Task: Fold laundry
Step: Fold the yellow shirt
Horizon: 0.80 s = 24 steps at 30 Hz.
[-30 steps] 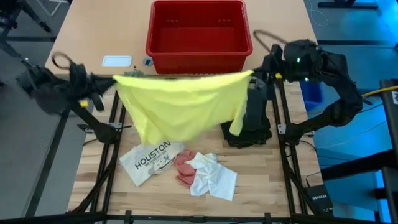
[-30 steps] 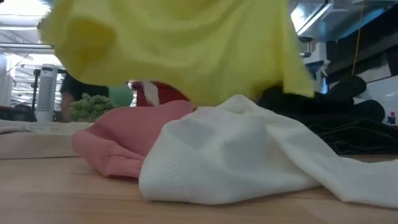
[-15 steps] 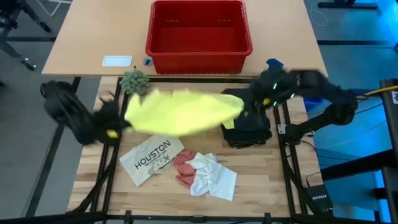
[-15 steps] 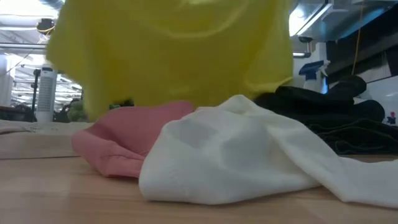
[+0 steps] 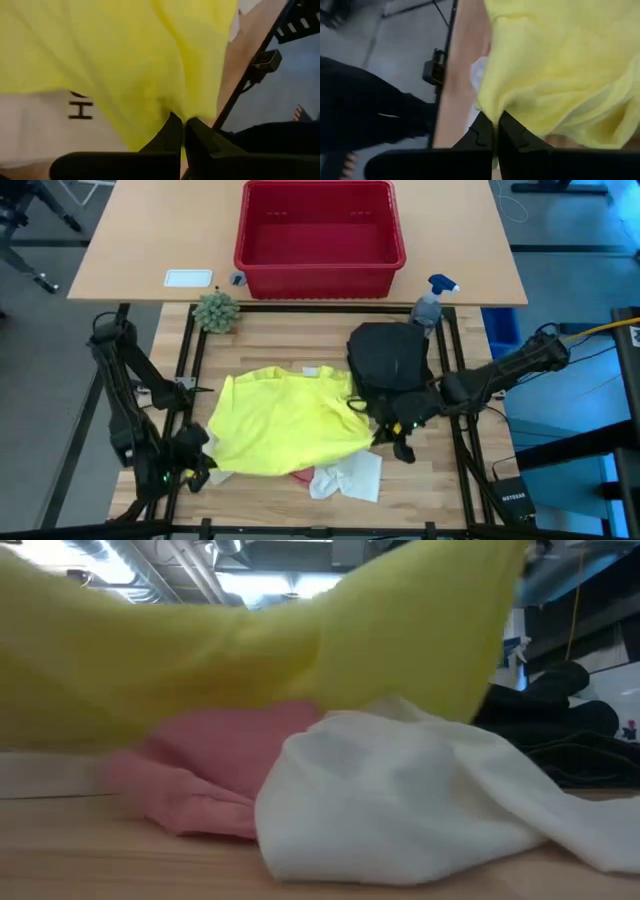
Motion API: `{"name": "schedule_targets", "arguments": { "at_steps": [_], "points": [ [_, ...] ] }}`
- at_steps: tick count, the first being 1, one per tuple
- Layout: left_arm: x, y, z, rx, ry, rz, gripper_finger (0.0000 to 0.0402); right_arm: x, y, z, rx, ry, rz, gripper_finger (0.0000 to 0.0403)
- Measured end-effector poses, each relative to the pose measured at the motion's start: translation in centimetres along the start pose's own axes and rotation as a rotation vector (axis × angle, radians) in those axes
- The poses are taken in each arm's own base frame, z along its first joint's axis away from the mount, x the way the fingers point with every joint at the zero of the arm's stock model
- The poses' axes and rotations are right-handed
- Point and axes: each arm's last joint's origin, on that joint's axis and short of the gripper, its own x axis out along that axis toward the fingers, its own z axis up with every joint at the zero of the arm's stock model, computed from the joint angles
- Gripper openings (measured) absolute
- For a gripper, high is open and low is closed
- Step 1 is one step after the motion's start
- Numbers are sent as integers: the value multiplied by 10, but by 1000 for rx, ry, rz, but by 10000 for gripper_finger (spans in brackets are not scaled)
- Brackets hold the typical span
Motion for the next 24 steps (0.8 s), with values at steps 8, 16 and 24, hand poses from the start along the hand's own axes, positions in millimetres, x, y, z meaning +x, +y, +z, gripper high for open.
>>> {"name": "schedule_targets", "arguments": {
  "at_steps": [8,16,24],
  "points": [
    [23,-3,-30,3,13,76,0,49,1,-57,246,-19,18,0],
    [25,1,-63,144,218,119,0,100,28,-92,427,-12,95,0],
    [15,12,-85,165,248,126,0,138,37,-100,512,-35,58,0]
  ]
}}
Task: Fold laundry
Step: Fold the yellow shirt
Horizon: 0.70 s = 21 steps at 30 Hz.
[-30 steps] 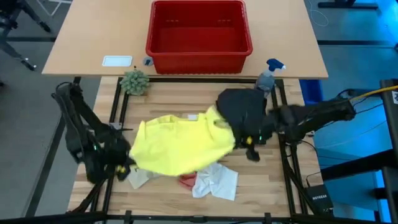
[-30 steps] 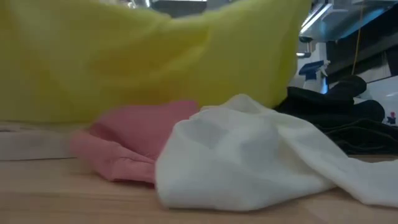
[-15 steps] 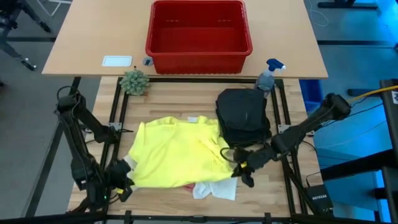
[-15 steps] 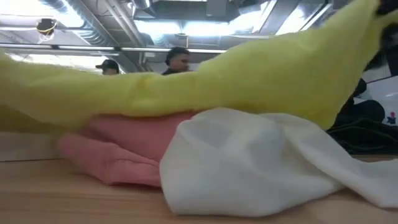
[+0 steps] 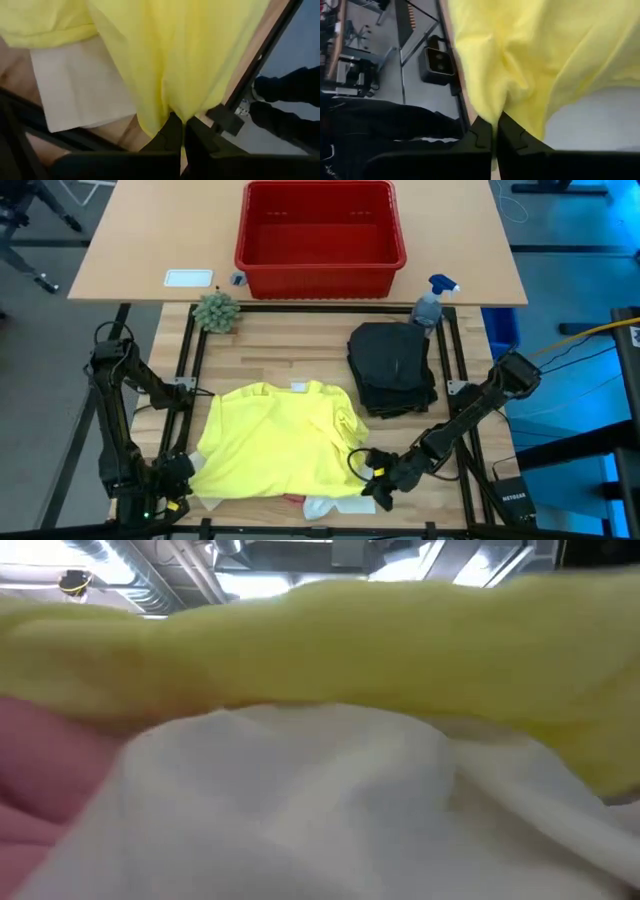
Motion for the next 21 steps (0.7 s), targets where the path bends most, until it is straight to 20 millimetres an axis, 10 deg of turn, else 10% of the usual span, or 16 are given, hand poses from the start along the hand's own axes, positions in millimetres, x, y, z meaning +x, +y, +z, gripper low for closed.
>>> {"name": "schedule_targets", "arguments": {
  "at_steps": [8,21],
  "points": [
    [10,2,-4,11,-68,33,0,10,5,2,32,-76,-2,21],
    [31,3,-10,31,-116,123,0,0,30,4,117,-160,208,205]
  ]
}}
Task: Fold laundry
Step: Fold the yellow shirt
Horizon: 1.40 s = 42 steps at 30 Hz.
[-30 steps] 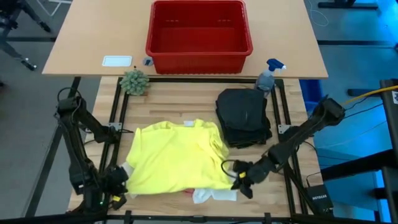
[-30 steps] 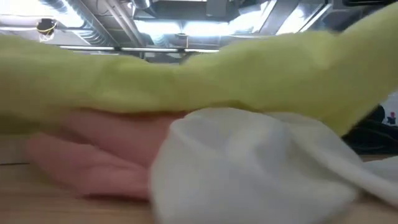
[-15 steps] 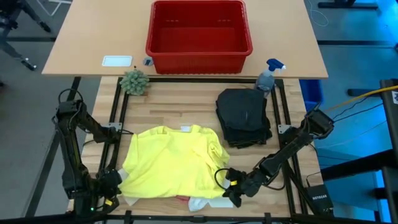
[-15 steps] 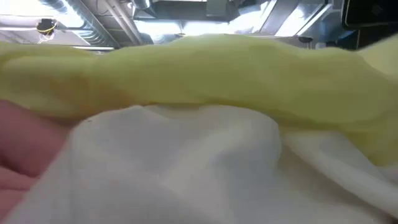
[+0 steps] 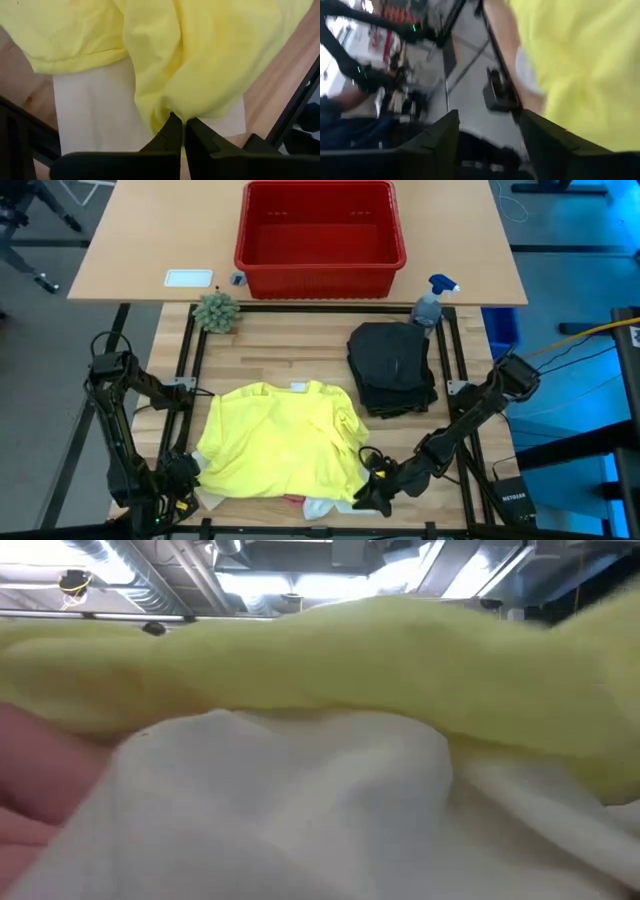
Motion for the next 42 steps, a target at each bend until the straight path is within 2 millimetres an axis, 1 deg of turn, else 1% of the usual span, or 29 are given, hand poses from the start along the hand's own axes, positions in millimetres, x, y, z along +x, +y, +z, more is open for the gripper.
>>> {"name": "schedule_targets", "arguments": {
  "at_steps": [4,7,9,11,14,18,20,24,27,30,34,37,42],
  "points": [
    [1,0,0,1,-1,1,0,1,2,4,-44,-68,-78,202],
    [1,0,-1,1,-1,1,0,3,6,13,-99,-118,-159,191],
    [1,0,-1,0,-1,2,0,4,7,22,-141,-162,-222,182],
    [1,0,0,-3,-2,2,0,6,8,38,-182,-191,-288,175],
    [2,0,1,-13,-7,8,0,9,9,68,-217,-195,-367,164],
    [3,-1,3,-12,-15,10,0,6,1,109,-252,-151,-480,152],
    [3,-1,4,-11,-23,9,0,3,-6,127,-252,-135,-530,148],
    [4,-2,5,-14,-33,9,0,-1,-20,156,-275,-108,-561,147],
    [4,-1,5,-13,-37,11,0,-2,-31,171,-288,-74,-560,147],
    [4,-1,6,-14,-44,15,0,2,-44,181,-283,-33,-564,147],
    [4,-1,6,-13,-50,18,0,12,-57,188,-264,-2,-538,147],
    [4,0,7,-10,-52,22,0,19,-63,187,-265,-3,-532,147],
    [4,0,7,-4,-54,28,0,35,-80,184,-240,50,-564,147]
  ]
}}
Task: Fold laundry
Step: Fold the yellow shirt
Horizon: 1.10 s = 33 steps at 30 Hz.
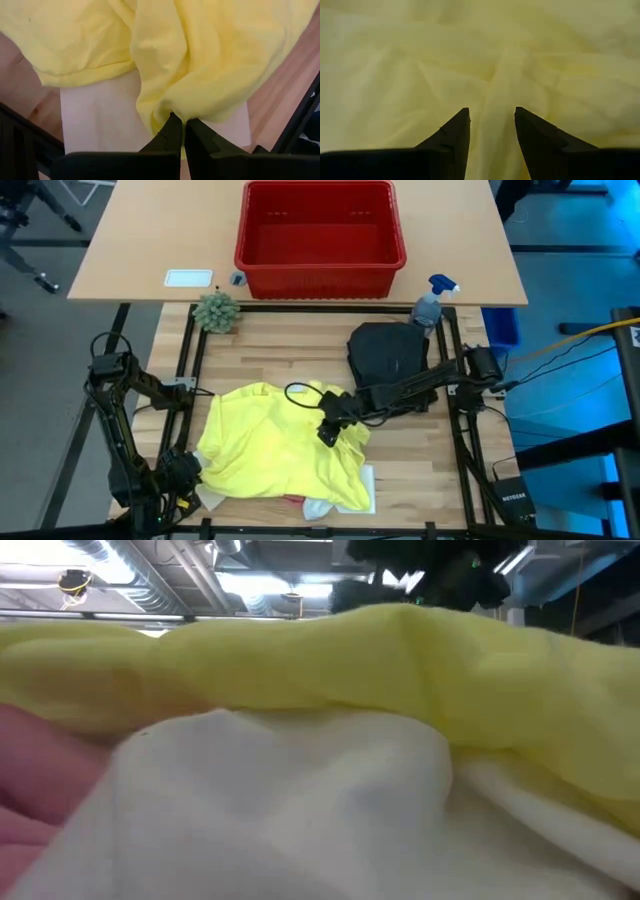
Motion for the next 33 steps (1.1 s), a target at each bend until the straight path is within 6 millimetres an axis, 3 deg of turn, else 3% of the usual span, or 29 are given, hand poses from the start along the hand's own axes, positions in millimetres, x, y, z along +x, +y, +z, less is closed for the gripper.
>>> {"name": "schedule_targets", "arguments": {
  "at_steps": [5,11,16,21,25,33],
  "points": [
    [0,1,1,9,-5,12,0,12,-2,0,36,21,-111,138],
    [0,2,1,8,-7,16,0,-6,11,18,-32,-12,-192,14],
    [0,2,1,8,-7,16,0,-18,3,15,-56,99,-353,2],
    [0,2,1,10,-9,19,0,-20,16,18,-155,88,-195,1],
    [0,2,1,9,-8,17,0,-15,29,22,-223,28,-57,35],
    [0,2,1,17,-9,17,0,-14,11,33,-151,30,-124,202]
  ]
}}
